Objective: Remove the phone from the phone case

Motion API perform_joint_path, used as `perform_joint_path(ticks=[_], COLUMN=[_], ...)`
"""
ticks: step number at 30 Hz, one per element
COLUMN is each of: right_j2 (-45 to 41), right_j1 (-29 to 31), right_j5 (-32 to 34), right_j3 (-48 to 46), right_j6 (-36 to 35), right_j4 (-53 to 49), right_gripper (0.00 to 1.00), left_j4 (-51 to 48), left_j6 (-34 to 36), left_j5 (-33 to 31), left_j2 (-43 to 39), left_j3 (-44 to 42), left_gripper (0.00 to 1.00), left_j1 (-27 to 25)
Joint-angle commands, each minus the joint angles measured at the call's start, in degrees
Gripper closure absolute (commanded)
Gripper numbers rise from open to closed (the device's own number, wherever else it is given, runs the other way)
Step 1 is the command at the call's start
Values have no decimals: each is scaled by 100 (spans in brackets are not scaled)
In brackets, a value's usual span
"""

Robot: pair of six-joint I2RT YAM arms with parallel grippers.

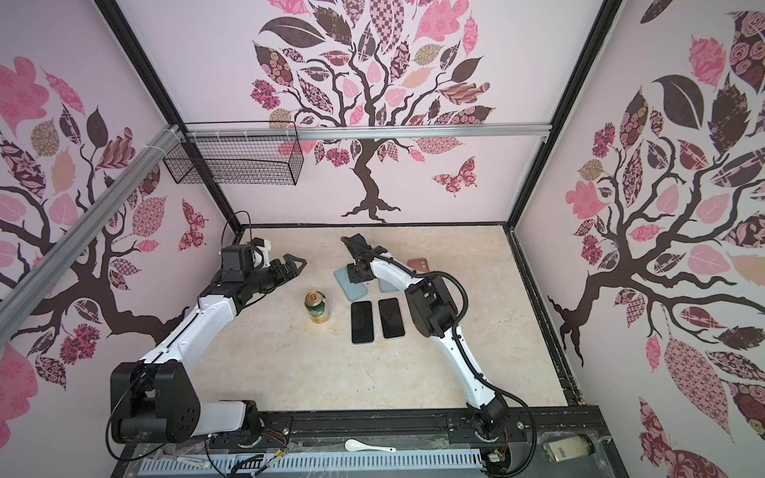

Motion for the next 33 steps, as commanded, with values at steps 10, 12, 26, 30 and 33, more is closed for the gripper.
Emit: perform_joint_path(ticks=[10, 12, 26, 30, 33], right_j2=[276, 257, 47, -3, -42], right_j1=[69, 69, -137, -135, -144], right_j5=[893, 1056, 1277, 1179, 1030], right_j3=[150, 152, -18, -69, 147], right_j6=[541, 655, 834, 856, 797], right_j4=[-549, -582, -626, -568, -549], right_gripper=[91, 94, 97, 88, 70], left_j4=[-91, -103, -116, -125, -129], left_j6=[100, 104, 105, 116, 143], left_j5=[-71, -67, -67, -100, -209], left_j2=[-11, -5, -3, -43, -245], left_j3=[325, 327, 296, 288, 302], left_gripper=[2, 2, 2, 2, 2], left_j1=[-89, -93, -120, -128, -129])
